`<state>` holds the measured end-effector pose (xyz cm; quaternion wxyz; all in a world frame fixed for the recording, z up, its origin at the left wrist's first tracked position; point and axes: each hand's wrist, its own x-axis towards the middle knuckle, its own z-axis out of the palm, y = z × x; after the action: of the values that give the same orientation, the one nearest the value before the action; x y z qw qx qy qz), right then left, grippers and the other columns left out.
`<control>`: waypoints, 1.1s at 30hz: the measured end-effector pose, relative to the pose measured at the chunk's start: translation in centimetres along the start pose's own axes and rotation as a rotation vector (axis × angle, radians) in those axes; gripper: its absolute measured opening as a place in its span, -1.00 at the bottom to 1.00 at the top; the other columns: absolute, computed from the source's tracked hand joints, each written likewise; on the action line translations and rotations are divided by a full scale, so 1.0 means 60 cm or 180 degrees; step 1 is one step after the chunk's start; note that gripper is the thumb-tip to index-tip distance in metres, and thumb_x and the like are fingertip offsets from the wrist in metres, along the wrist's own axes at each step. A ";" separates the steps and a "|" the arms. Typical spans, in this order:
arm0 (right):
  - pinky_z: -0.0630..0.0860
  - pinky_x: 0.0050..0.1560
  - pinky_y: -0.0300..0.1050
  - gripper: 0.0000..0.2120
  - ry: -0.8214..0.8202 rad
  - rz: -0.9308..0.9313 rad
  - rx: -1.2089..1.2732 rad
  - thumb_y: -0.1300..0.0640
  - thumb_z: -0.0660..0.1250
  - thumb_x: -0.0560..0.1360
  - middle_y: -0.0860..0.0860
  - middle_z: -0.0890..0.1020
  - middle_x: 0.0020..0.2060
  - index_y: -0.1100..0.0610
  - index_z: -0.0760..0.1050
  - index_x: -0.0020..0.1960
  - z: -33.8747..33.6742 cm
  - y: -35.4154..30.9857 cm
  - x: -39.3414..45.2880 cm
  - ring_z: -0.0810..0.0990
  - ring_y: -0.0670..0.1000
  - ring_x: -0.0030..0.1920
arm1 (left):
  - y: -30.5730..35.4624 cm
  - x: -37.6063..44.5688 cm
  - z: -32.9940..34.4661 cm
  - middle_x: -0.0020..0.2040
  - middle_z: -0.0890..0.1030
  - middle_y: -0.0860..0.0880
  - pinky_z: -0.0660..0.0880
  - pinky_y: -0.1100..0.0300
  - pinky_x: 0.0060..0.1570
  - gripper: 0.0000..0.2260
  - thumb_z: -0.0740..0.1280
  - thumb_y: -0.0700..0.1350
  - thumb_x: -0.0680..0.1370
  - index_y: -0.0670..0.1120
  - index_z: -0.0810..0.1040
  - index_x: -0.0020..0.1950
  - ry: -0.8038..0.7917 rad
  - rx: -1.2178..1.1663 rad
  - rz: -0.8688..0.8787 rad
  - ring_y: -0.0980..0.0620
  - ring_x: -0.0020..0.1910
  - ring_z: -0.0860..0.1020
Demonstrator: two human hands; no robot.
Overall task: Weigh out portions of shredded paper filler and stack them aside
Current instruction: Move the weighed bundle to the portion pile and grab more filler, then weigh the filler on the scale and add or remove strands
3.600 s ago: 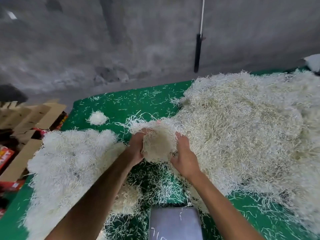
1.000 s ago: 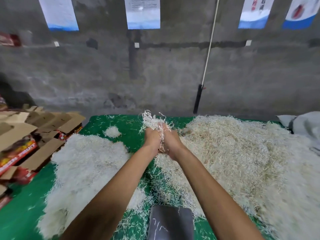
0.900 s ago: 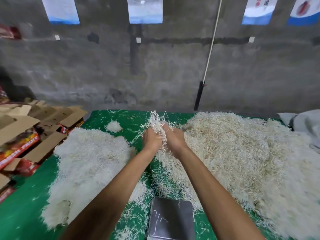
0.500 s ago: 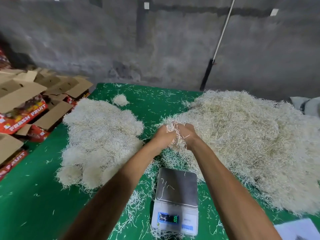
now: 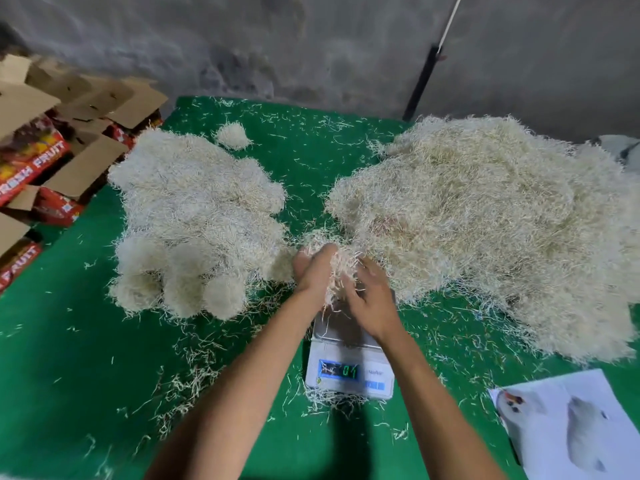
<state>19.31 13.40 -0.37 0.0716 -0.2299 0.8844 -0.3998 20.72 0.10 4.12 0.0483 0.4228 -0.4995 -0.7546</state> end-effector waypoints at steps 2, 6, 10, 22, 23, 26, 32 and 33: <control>0.41 0.46 0.03 -0.45 -0.0086 0.0226 0.0588 -0.40 0.16 0.62 -0.16 0.60 0.32 -0.05 0.60 0.33 -0.006 0.024 -0.024 0.51 -0.19 0.36 | 0.008 0.009 -0.020 0.60 0.18 -0.19 0.27 -0.13 0.45 -0.16 0.46 0.09 0.53 -0.07 0.02 0.63 0.0068 -0.0204 0.0078 -0.18 0.49 0.30; 0.52 0.35 0.14 -0.49 0.0224 0.1150 0.1964 -0.30 0.07 0.69 -0.04 0.69 0.12 0.07 0.54 0.27 -0.005 0.015 -0.025 0.66 -0.07 0.13 | 0.040 0.007 -0.030 0.60 0.13 -0.13 0.19 -0.23 0.46 -0.12 0.47 0.24 0.46 0.01 0.08 0.61 -0.0314 0.0393 0.0129 -0.17 0.49 0.25; 0.56 0.23 0.18 -0.50 0.0114 0.1804 0.3775 -0.17 0.05 0.74 0.18 0.72 0.10 0.10 0.67 0.14 -0.012 -0.056 0.012 0.65 0.23 0.23 | 0.032 -0.022 -0.008 0.47 0.39 -0.16 0.37 -0.27 0.39 -0.09 0.51 0.34 0.32 0.01 0.24 0.53 -0.1423 0.1510 0.0128 -0.19 0.40 0.43; 0.48 0.35 0.12 -0.35 -0.0266 0.1342 0.1057 -0.01 0.49 0.55 0.18 0.57 0.34 0.13 0.35 0.54 -0.063 -0.051 0.015 0.51 -0.11 -0.21 | -0.020 0.004 -0.019 0.56 0.31 -0.09 0.26 -0.23 0.47 -0.32 -0.02 0.44 0.58 0.08 0.28 0.56 -0.0918 0.1322 0.0314 -0.12 0.48 0.36; 0.47 0.37 0.04 -0.39 -0.0060 0.1109 0.0622 0.02 0.49 0.56 0.19 0.54 0.39 0.15 0.38 0.52 -0.062 -0.042 0.016 0.59 -0.01 -0.06 | -0.025 0.007 -0.030 0.50 0.40 -0.09 0.37 -0.24 0.39 -0.38 0.02 0.41 0.60 0.08 0.37 0.50 -0.0873 0.1452 0.0446 -0.11 0.40 0.45; 0.43 0.37 -0.03 -0.52 0.0397 -0.0147 -0.0640 0.01 0.41 0.62 0.18 0.58 0.34 0.20 0.46 0.45 -0.055 -0.005 0.007 0.54 0.14 0.30 | -0.054 0.017 -0.070 0.39 0.49 -0.06 0.55 -0.14 0.20 -0.51 0.12 0.25 0.66 -0.03 0.41 0.44 -0.0688 0.1459 0.0497 -0.08 0.29 0.53; 0.09 0.62 0.25 -0.25 -0.0996 -0.1047 -0.1901 -0.34 0.23 0.58 -0.01 0.03 0.67 -0.11 0.09 0.66 -0.017 0.081 -0.031 0.12 0.14 0.64 | -0.131 0.021 -0.124 -0.01 0.56 -0.07 0.61 -0.05 0.09 -0.69 0.23 0.02 0.68 -0.24 0.51 0.15 -0.0572 0.1540 0.0225 0.00 -0.08 0.55; 0.10 0.61 0.29 -0.19 -0.0852 -0.0921 -0.1748 -0.41 0.24 0.54 -0.03 -0.03 0.67 -0.14 0.05 0.66 -0.019 0.088 -0.034 0.08 0.12 0.65 | -0.140 0.023 -0.133 0.03 0.56 -0.08 0.60 -0.07 0.13 -0.73 0.23 0.00 0.68 -0.22 0.51 0.13 -0.0549 0.1529 0.0230 -0.01 -0.04 0.55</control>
<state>18.92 18.17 -3.65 0.0650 -0.4142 0.9000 -0.1190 28.23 -2.09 -4.55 -0.0694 0.3382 -0.6814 -0.6454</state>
